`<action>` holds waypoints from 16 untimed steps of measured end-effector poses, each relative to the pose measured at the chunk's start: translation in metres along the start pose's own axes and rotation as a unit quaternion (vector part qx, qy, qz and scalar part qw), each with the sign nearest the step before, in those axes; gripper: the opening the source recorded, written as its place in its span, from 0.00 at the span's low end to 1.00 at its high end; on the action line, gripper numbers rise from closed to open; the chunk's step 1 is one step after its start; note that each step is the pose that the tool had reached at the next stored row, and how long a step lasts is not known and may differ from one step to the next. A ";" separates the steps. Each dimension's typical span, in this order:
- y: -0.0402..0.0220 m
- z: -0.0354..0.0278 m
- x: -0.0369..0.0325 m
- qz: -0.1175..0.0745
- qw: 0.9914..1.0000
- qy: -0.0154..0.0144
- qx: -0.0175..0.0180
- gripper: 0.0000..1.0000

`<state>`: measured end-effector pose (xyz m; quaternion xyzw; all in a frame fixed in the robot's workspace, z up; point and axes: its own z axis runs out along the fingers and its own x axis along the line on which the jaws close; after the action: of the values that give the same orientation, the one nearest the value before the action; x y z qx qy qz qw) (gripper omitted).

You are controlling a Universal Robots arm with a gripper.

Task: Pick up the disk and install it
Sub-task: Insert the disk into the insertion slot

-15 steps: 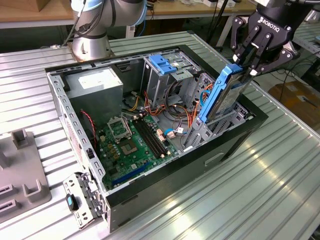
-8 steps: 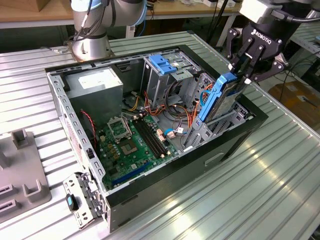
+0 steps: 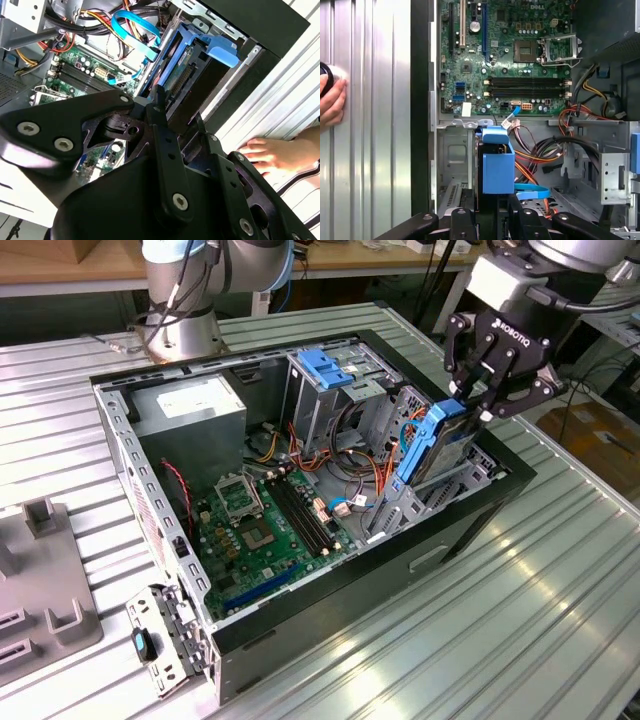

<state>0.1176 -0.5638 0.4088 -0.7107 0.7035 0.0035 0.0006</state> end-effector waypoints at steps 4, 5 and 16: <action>0.0000 0.0059 0.0000 0.000 1.000 0.000 0.000 0.35; 0.0000 0.0061 0.0000 0.000 1.000 0.000 0.000 0.35; -0.0001 0.0208 0.0001 0.000 1.000 0.000 0.000 0.35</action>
<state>0.1177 -0.5638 0.3880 -0.7107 0.7035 0.0036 0.0006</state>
